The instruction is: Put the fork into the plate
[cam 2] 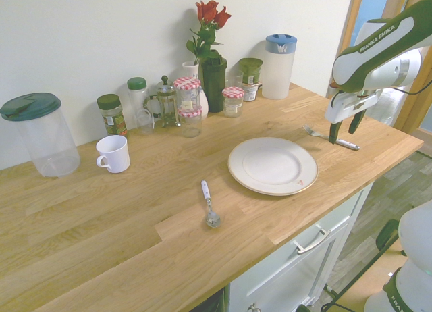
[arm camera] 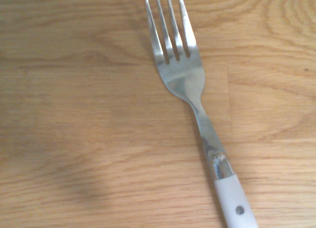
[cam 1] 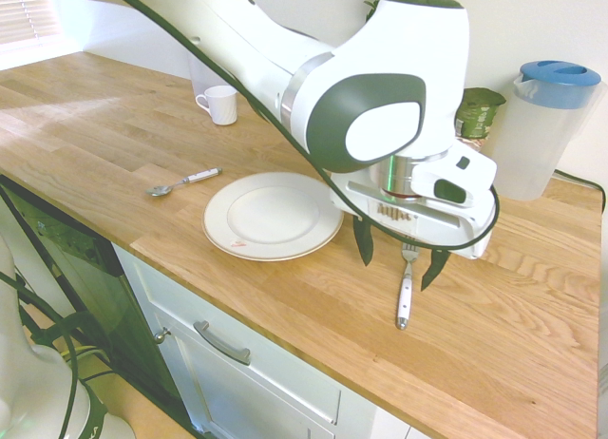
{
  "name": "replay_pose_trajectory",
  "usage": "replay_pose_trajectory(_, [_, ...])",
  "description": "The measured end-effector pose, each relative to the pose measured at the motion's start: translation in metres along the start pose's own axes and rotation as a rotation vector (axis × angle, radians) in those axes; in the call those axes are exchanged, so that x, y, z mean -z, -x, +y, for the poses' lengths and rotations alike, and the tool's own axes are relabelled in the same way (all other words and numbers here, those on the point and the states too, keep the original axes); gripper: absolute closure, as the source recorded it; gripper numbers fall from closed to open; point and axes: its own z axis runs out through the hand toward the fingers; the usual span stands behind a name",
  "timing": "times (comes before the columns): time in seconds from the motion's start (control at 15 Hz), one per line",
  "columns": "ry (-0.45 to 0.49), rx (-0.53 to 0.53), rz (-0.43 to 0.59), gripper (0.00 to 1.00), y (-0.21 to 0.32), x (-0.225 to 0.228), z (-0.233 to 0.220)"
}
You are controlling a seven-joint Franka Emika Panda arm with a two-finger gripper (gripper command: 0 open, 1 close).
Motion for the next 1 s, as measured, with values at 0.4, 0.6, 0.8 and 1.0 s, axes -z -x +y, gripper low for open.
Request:
replay_pose_trajectory(0.4, [-0.017,0.065,-0.024,1.00,-0.021,-0.008,0.014])
replay_pose_trajectory(0.6, [-0.024,0.086,-0.042,1.00,-0.025,-0.012,0.012])
replay_pose_trajectory(0.8, [-0.020,0.094,-0.058,1.00,-0.027,-0.020,0.005])
replay_pose_trajectory(1.0, [-0.028,0.093,-0.068,1.00,-0.032,-0.026,0.005])
